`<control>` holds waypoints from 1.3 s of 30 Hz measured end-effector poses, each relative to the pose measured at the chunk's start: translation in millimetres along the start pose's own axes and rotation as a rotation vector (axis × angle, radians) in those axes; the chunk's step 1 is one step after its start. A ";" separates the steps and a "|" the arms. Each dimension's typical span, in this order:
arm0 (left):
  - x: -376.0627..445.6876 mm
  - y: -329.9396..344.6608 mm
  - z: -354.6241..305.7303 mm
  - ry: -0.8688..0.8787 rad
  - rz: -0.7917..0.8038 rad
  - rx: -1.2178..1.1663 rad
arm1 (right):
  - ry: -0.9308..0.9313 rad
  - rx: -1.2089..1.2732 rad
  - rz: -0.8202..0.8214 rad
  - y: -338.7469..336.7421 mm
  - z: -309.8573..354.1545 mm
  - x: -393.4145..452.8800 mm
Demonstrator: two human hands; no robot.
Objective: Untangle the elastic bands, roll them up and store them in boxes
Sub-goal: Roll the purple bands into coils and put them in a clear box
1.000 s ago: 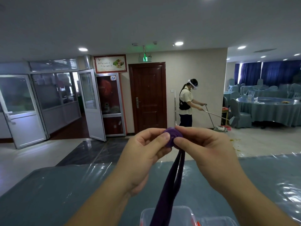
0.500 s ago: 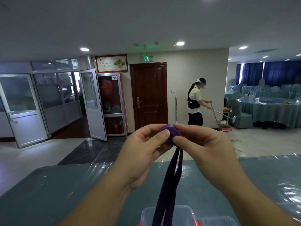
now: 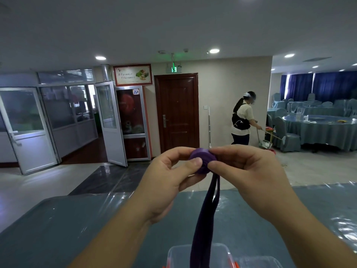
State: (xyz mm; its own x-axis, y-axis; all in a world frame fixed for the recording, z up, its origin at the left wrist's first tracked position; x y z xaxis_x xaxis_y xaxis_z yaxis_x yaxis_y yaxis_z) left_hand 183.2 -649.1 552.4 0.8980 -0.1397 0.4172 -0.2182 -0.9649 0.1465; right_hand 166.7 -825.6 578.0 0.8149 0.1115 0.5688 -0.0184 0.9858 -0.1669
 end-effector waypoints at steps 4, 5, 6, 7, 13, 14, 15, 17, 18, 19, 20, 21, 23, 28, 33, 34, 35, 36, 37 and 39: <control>0.8 -2.3 -9.9 0.023 0.072 0.406 | 0.006 -0.258 0.084 0.3 5.1 2.2; 1.7 -3.2 -16.0 0.065 0.103 0.581 | 0.008 -0.294 0.104 0.7 6.3 2.6; 3.1 -3.8 -21.6 0.104 0.126 0.690 | 0.001 -0.312 0.111 0.9 7.7 2.8; 4.4 -4.0 -26.0 0.136 0.136 0.722 | -0.019 -0.310 0.101 1.2 9.4 2.8; 2.0 -2.8 -16.6 0.087 0.018 0.216 | -0.048 0.031 -0.051 -2.0 3.2 -1.0; 1.9 -2.5 -13.2 0.068 0.026 0.201 | -0.038 0.034 -0.048 -2.2 1.9 -1.3; 2.6 -2.8 -11.0 0.050 0.045 0.225 | -0.029 0.009 -0.036 -2.5 1.0 -1.0; 4.5 -4.3 -12.6 0.047 0.109 0.368 | -0.006 -0.091 0.016 -2.2 -0.2 -0.1; 5.5 -4.8 -16.0 0.063 0.143 0.479 | 0.006 -0.136 0.053 -1.3 -0.3 0.1; 6.0 -4.5 -20.0 0.080 0.171 0.581 | 0.012 -0.164 0.085 -0.2 -0.4 0.5; 6.4 -4.7 -23.2 0.096 0.187 0.632 | 0.005 -0.165 0.096 0.5 0.7 0.8; 7.0 -5.3 -25.1 0.103 0.182 0.619 | -0.013 -0.136 0.082 0.5 1.7 1.2; 6.9 -6.3 -22.7 0.074 0.131 0.414 | -0.043 -0.008 -0.006 -2.8 2.8 0.9; 7.5 -2.8 -5.5 -0.025 0.053 0.069 | 0.006 0.136 -0.040 0.2 -4.0 1.4; 11.9 -7.1 -12.1 0.018 0.141 0.431 | 0.051 -0.018 0.087 2.7 -6.0 2.7; 12.8 -7.8 -12.8 0.034 0.128 0.415 | 0.048 -0.003 0.072 2.8 -5.7 2.8; 13.4 -7.8 -12.5 0.043 0.106 0.364 | 0.041 0.028 0.029 1.8 -5.9 2.9; 13.6 -7.1 -11.0 0.043 0.085 0.291 | 0.036 0.065 -0.026 0.2 -6.1 2.6; 13.2 -5.6 -8.9 0.038 0.063 0.210 | 0.030 0.097 -0.071 -0.8 -6.5 2.2; 11.1 -2.3 -5.1 0.018 0.017 0.087 | 0.027 0.132 -0.100 -0.2 -7.6 1.9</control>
State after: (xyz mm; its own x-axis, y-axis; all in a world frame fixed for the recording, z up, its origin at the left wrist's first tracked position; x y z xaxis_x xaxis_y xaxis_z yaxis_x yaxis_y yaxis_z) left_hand 191.8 -647.3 561.2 0.8873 -0.1526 0.4352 -0.1984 -0.9782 0.0616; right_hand 172.7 -826.5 573.0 0.8318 0.0107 0.5549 -0.0111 0.9999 -0.0026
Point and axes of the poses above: each hand's wrist, its own x-axis towards the middle knuckle, its own y-axis out of the palm, z = x × y, the point moved 6 cm from there along x, towards the middle knuckle, and after that the axes turned 5 degrees about y, right-handed, at the moved point
